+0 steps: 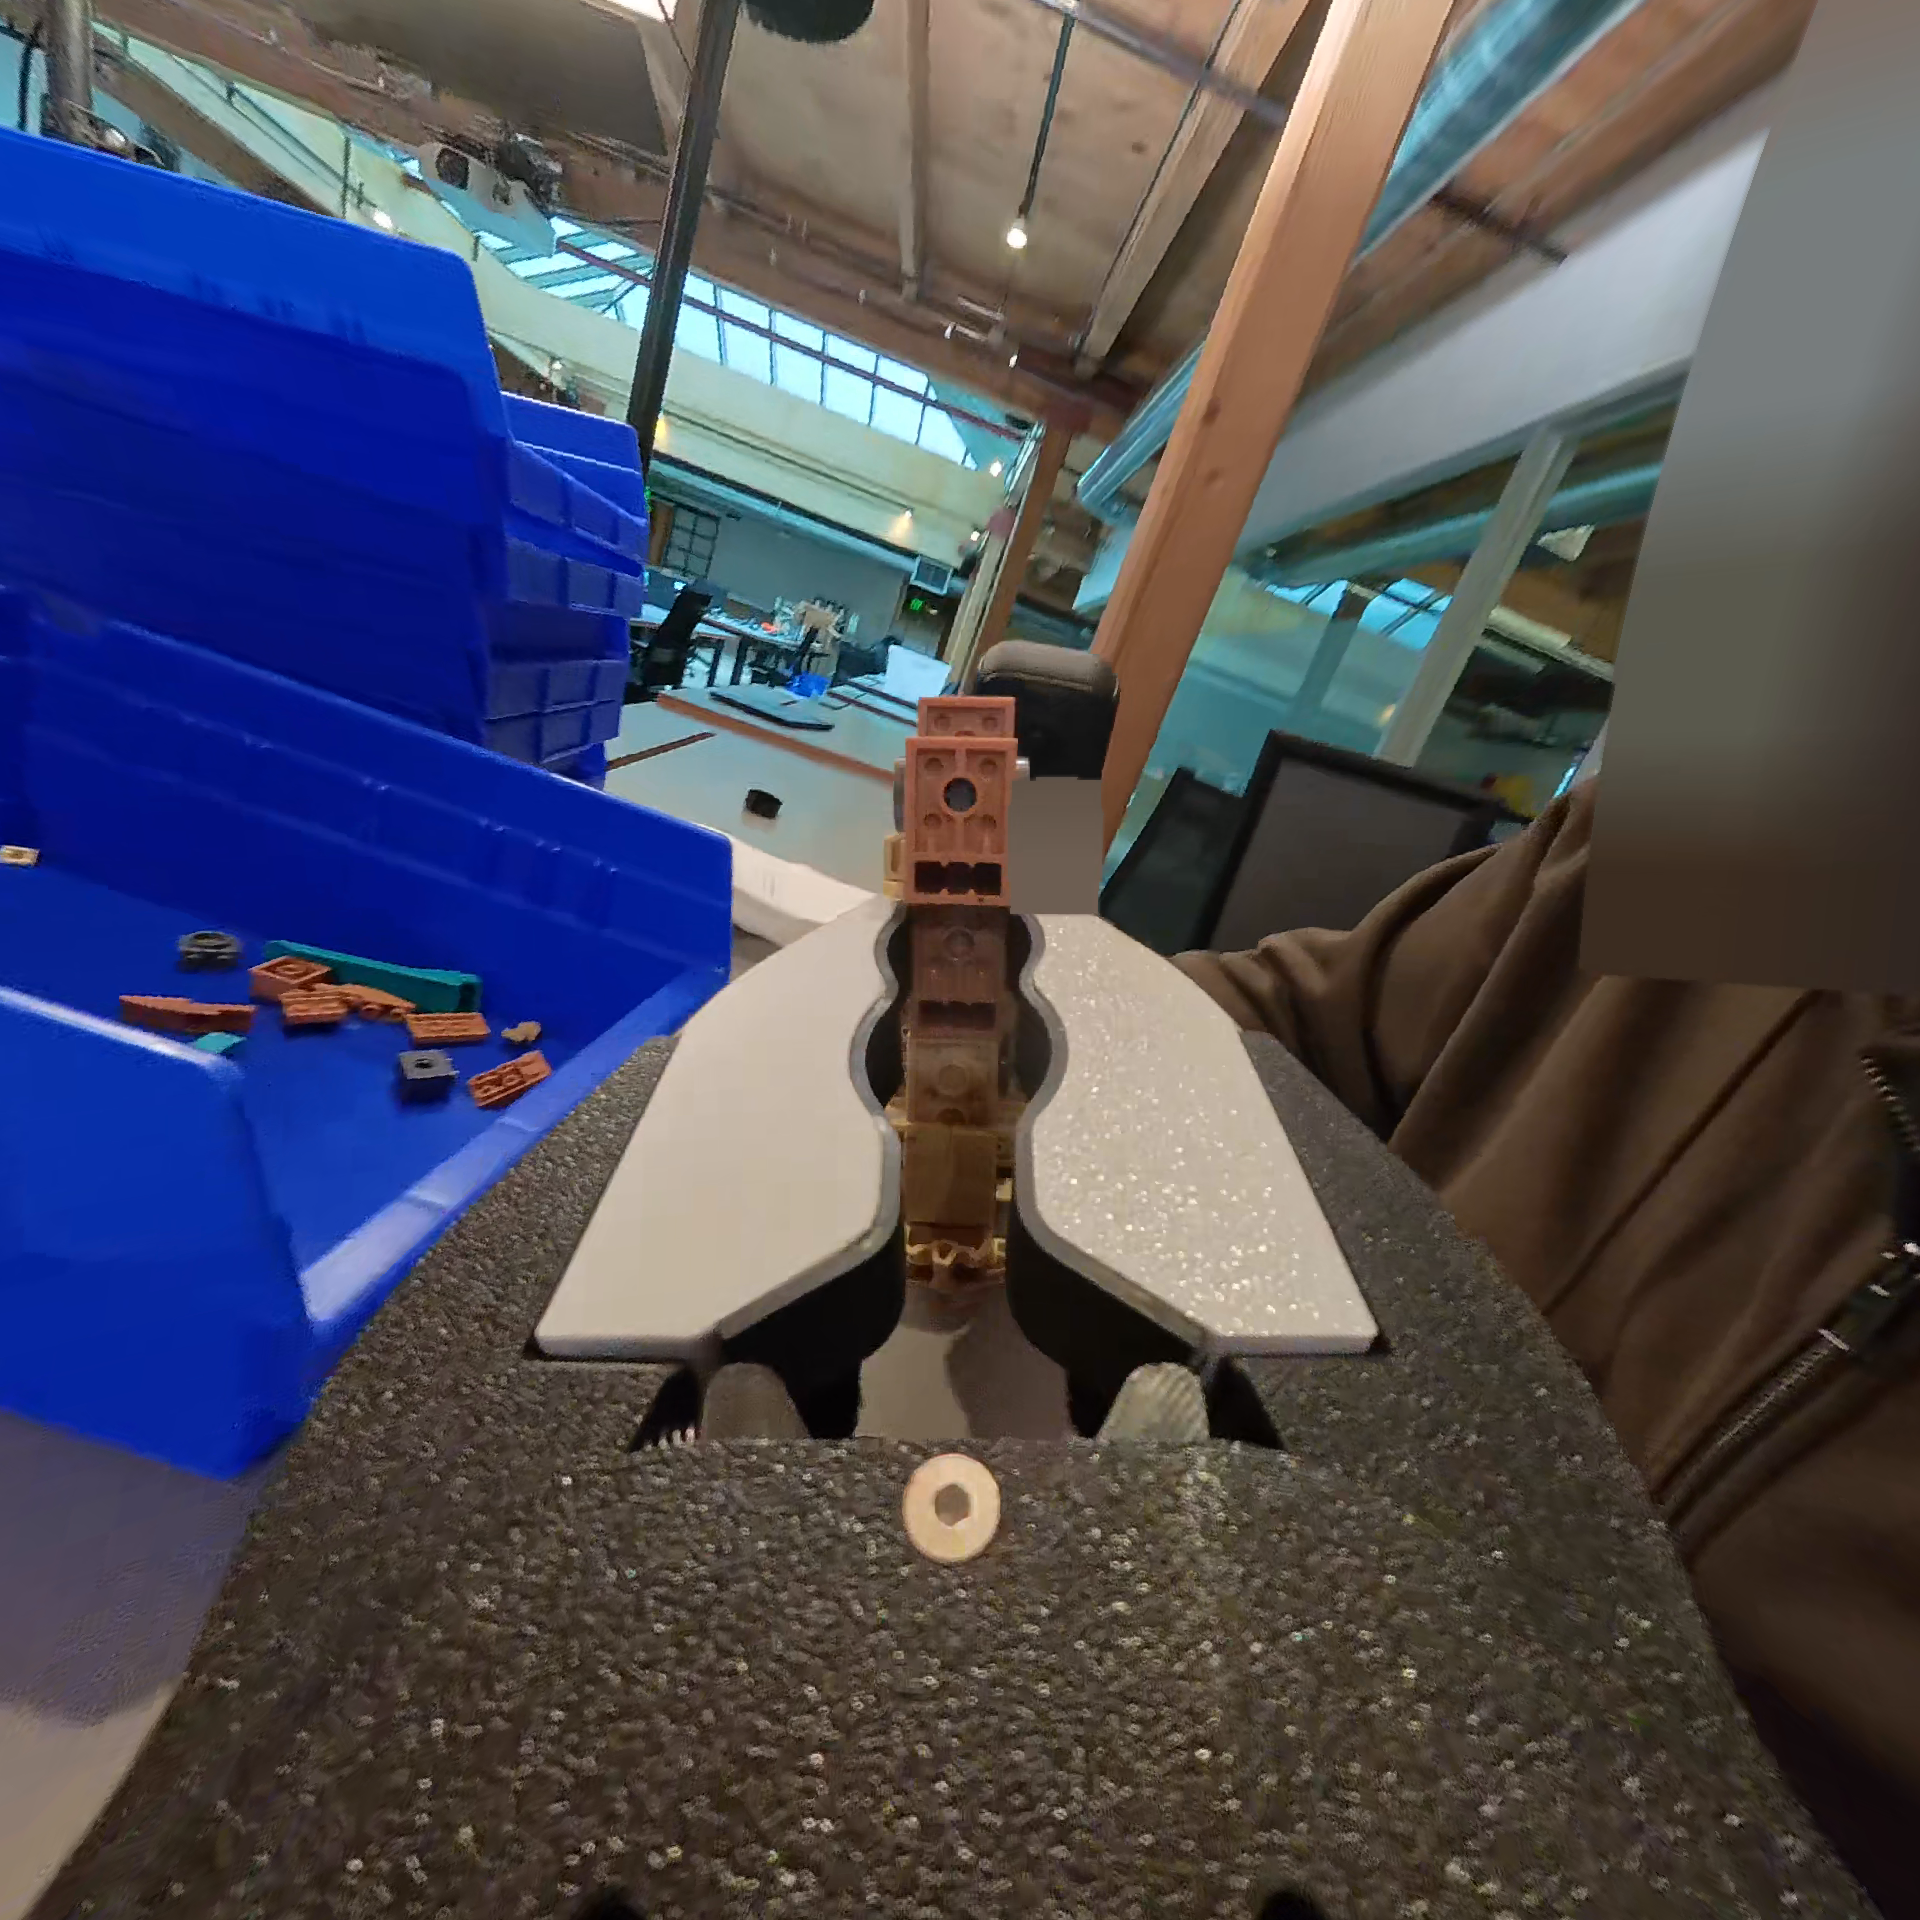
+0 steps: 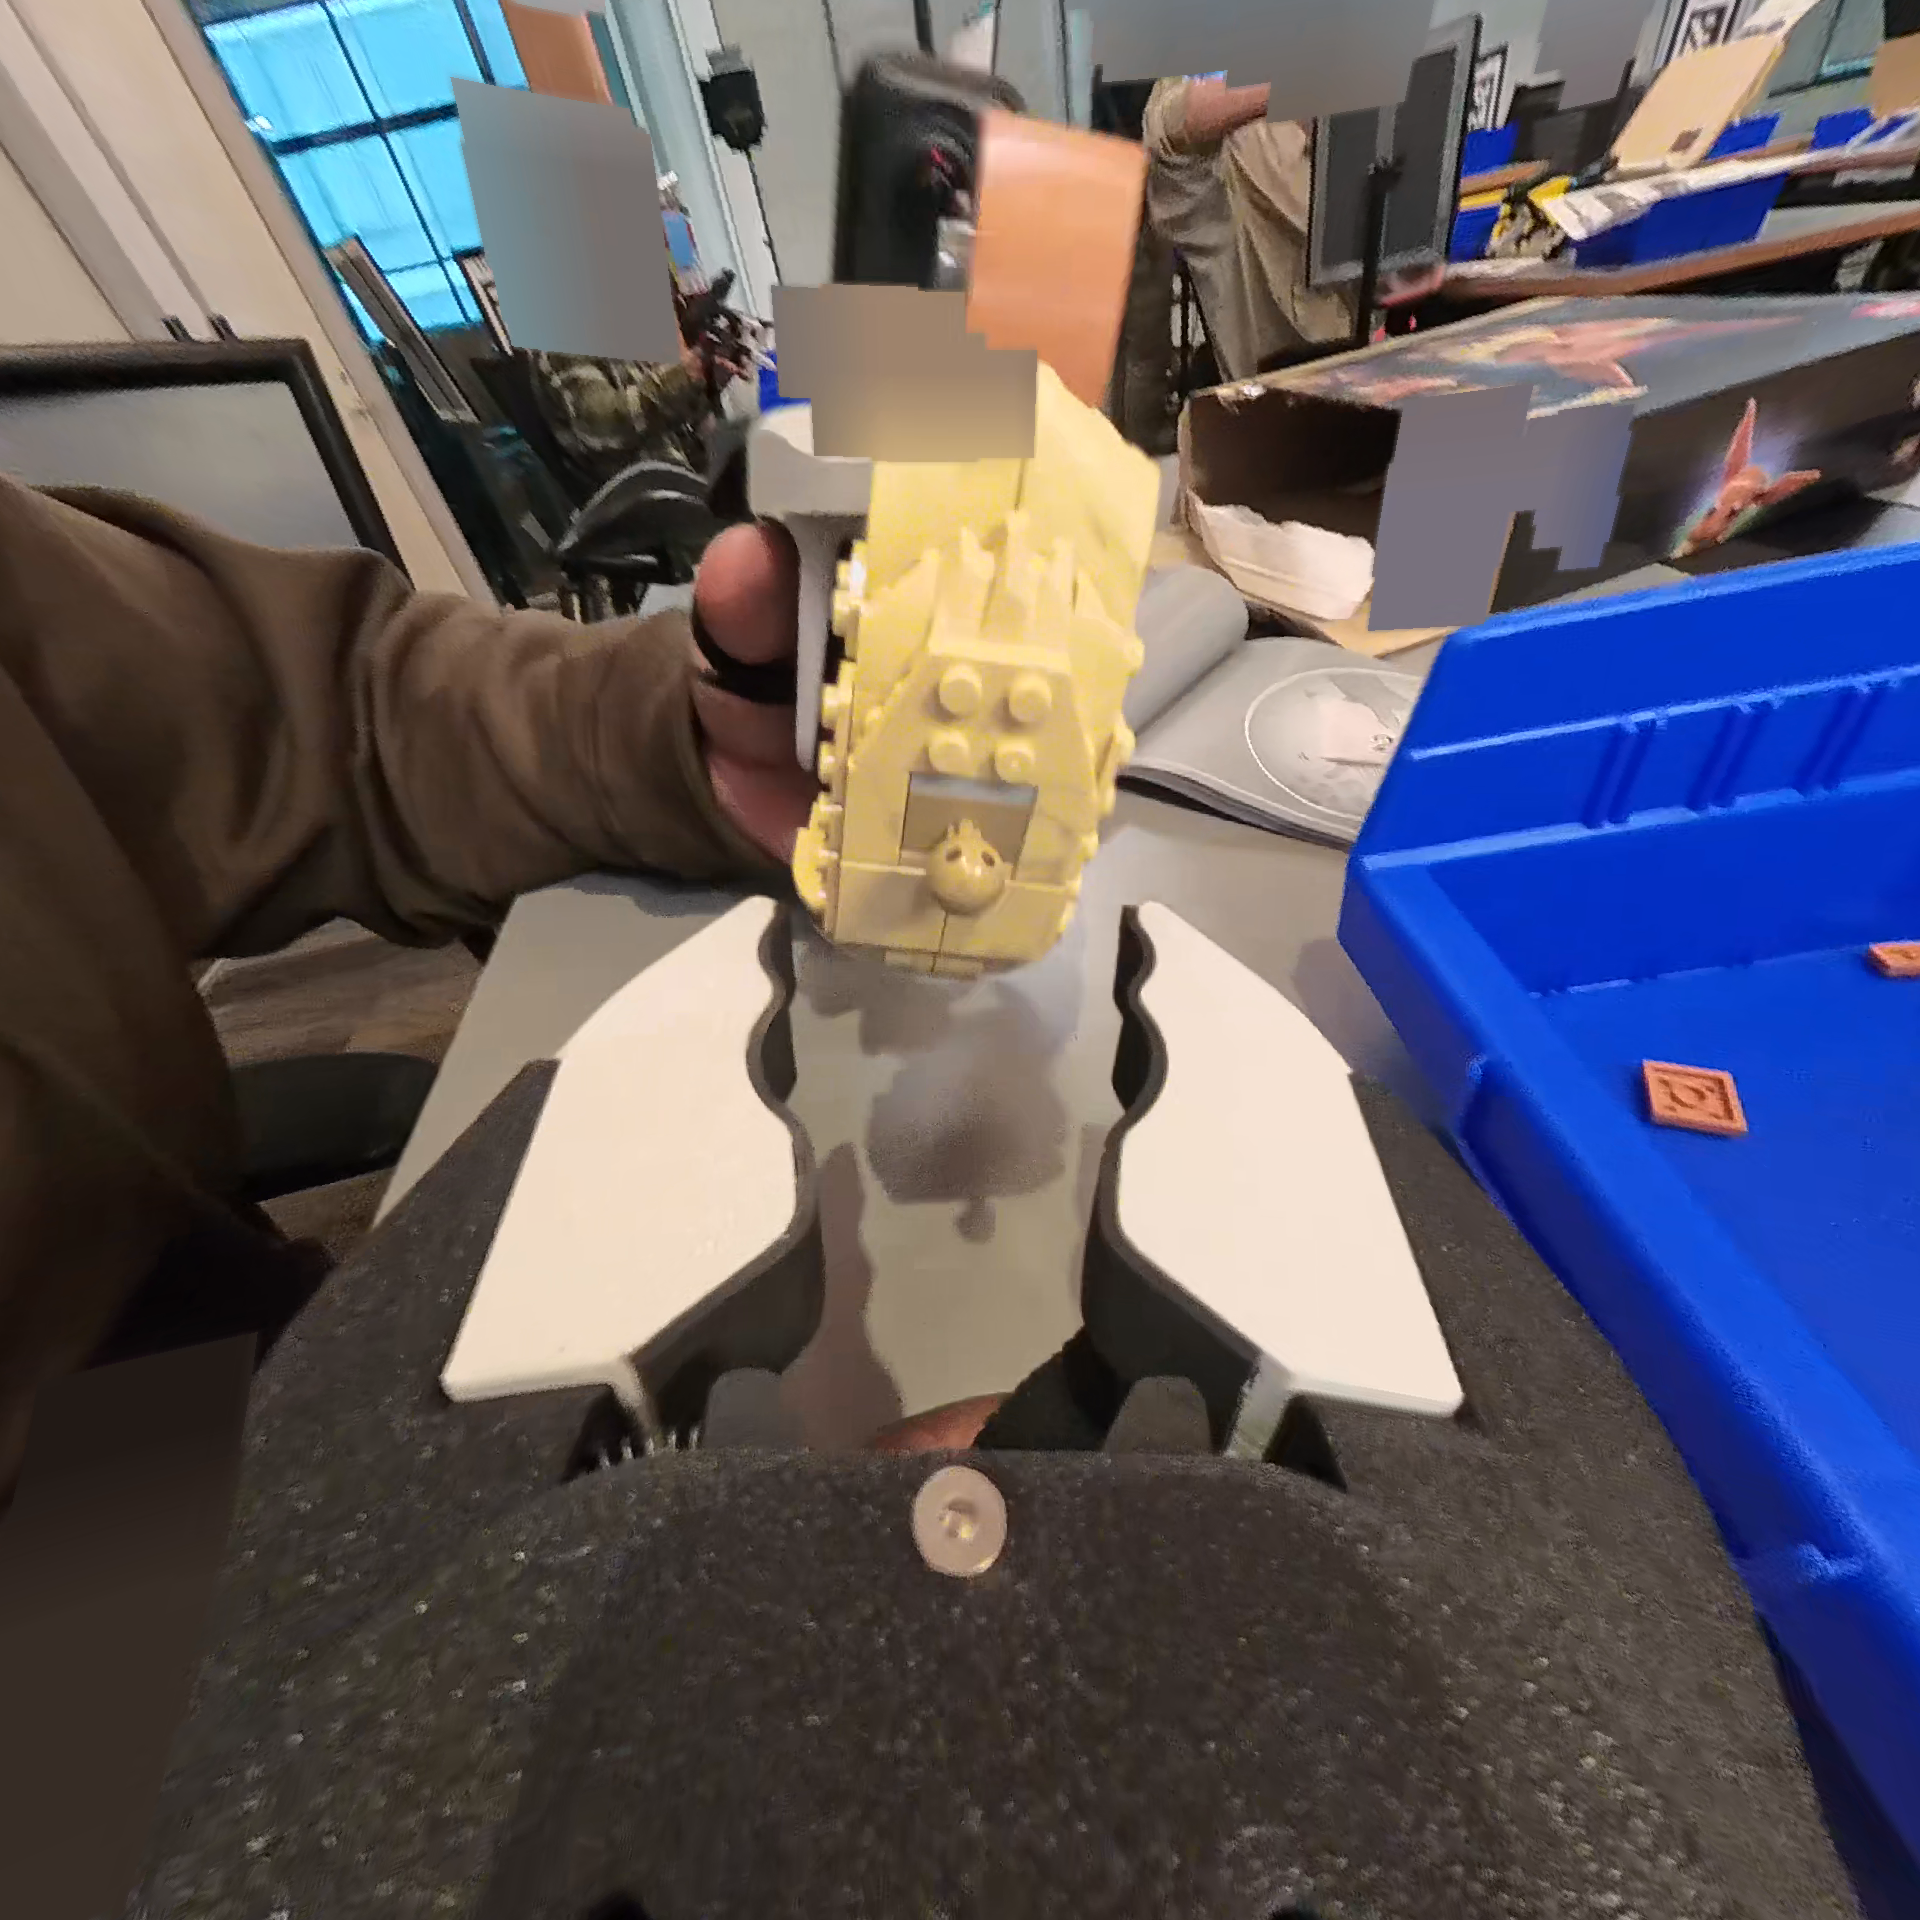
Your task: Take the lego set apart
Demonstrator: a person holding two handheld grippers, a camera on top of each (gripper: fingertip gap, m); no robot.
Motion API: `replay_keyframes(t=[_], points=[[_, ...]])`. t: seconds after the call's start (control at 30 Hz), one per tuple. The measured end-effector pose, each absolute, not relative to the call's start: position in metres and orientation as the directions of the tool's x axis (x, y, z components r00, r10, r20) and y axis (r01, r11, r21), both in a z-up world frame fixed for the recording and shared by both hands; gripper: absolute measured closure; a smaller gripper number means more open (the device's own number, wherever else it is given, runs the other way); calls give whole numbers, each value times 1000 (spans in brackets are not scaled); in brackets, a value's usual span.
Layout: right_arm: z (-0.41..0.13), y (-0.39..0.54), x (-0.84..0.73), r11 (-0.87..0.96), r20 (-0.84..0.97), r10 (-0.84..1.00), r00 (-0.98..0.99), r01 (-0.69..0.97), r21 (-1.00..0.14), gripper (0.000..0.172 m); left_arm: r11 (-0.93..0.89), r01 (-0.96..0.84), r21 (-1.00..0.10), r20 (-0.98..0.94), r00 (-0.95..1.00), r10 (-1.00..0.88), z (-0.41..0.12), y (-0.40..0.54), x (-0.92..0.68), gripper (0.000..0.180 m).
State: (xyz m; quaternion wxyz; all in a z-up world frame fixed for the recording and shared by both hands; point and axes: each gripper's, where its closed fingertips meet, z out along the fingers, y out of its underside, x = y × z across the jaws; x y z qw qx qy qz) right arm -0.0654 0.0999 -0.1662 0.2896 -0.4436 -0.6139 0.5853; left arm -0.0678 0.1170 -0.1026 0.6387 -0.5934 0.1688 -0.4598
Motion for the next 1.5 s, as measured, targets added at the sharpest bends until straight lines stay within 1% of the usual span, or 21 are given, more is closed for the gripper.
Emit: replay_keyframes(t=[0.07, 0.2, 0.33, 0.5, 0.83, 0.97, 1.07, 1.13, 1.23, 1.37, 1.5], points=[[-162, 97, -64, -73, -145, 881, -451, 174, -982, 122, -142, 412, -900, 354, 500, -791, -105, 118, -65, 164], [-165, 100, -62, -33, -106, 894, -436, 173, -984, 122, -181, 431, -884, 388, 461, -798, -109, 119, -64, 163], [-174, 104, -62, 1, -96, 903, -419, 224, -975, 122, -235, 367, -900, 398, 472, -787, -121, 121, -68, 162], [-176, 109, -57, 26, -78, 905, -418, 237, -971, 123, -211, 240, -947, 312, 555, -771, -132, 123, -73, 157], [-179, 106, -56, 69, -43, 902, -429, 243, -967, 123, -196, 223, -955, 288, 536, -794, -131, 118, -68, 159], [-183, 104, -57, 111, -8, 903, -429, 253, -961, 122, -143, 139, -980, 197, 560, -805, -131, 114, -64, 162], [-186, 113, -59, 129, 17, 923, -383, 269, -955, 122, -99, 81, -992, 127, 609, -783, -130, 116, -63, 164], [-189, 121, -60, 127, 20, 938, -346, 292, -948, 125, -85, 27, -996, 81, 665, -743, -133, 121, -66, 164], [-191, 132, -60, 114, 16, 953, -301, 310, -944, 135, -108, -57, -993, 31, 737, -675, -141, 128, -74, 164], [-184, 143, -59, 24, -60, 963, -262, 308, -951, 137, -175, -164, -971, -32, 810, -586, -157, 137, -85, 164], [-176, 144, -61, -80, -154, 957, -246, 287, -954, 139, -209, -218, -953, -68, 829, -555, -166, 140, -83, 164]])
